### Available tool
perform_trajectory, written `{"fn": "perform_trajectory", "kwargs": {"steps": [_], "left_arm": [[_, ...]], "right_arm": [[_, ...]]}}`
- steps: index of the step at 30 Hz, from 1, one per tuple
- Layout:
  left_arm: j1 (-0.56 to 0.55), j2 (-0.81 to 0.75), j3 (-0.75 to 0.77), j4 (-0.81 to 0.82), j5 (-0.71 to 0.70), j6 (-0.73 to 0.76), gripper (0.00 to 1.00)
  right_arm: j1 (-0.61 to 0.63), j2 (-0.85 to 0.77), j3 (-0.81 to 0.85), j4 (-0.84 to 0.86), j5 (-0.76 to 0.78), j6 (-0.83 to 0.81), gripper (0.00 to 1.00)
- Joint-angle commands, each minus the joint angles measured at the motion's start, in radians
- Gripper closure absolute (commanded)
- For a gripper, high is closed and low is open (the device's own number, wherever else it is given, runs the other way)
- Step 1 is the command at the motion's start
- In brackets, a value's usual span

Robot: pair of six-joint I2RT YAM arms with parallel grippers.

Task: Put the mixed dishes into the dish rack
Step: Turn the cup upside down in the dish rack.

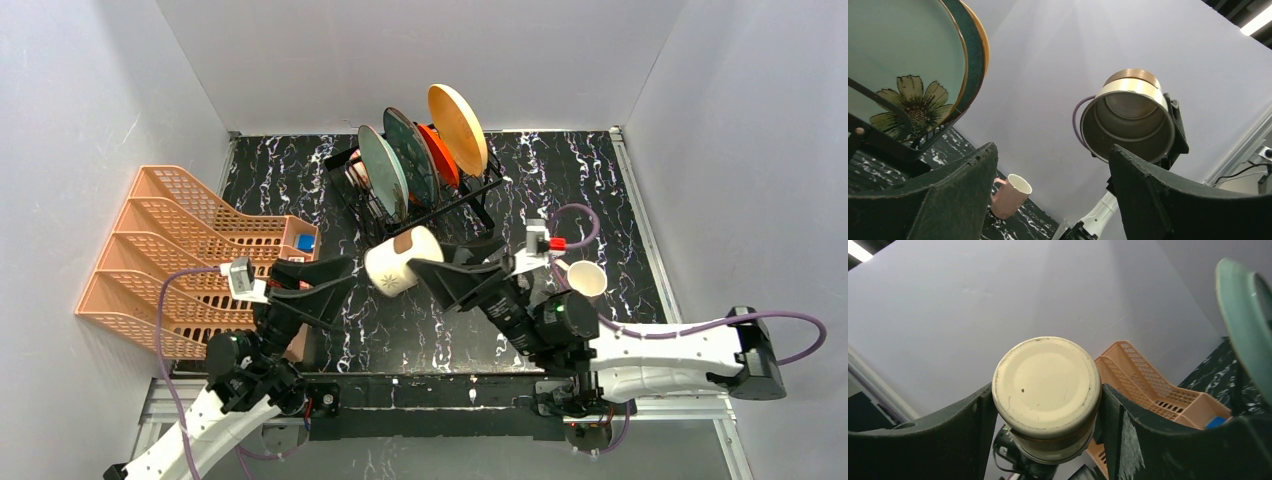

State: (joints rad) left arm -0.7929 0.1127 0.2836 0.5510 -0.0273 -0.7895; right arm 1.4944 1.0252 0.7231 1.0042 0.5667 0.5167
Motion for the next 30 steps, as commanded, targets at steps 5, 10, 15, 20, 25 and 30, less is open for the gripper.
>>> {"fn": "perform_trajectory", "kwargs": {"steps": [5, 10, 15, 20, 25, 30], "left_arm": [[0.005, -0.088, 0.162, -0.454, -0.088, 0.175, 0.16], [0.005, -0.044, 0.264, -0.648, -0.107, 0.276, 0.14], [0.005, 0.043, 0.357, -0.773, -0.101, 0.376, 0.12], [0.004, 0.110, 0.419, -0.839, -0.072, 0.478, 0.06], [0.005, 0.081, 0.411, -0.850, -0.104, 0.535, 0.03], [0.005, 0.040, 0.390, -0.864, -0.146, 0.574, 0.02]], "right_arm": [[0.003, -0.161, 0.040, -0.415, 0.184, -0.276, 0.98], [0.003, -0.159, 0.031, -0.575, 0.261, -0.344, 0.99], [-0.010, -0.100, 0.015, -0.637, 0.331, -0.402, 0.99], [-0.121, 0.009, 0.023, -0.721, 0.262, -0.345, 0.99], [-0.225, 0.032, -0.021, -0.672, 0.171, -0.311, 0.99], [-0.291, 0.061, -0.036, -0.630, 0.131, -0.322, 0.99]]}}
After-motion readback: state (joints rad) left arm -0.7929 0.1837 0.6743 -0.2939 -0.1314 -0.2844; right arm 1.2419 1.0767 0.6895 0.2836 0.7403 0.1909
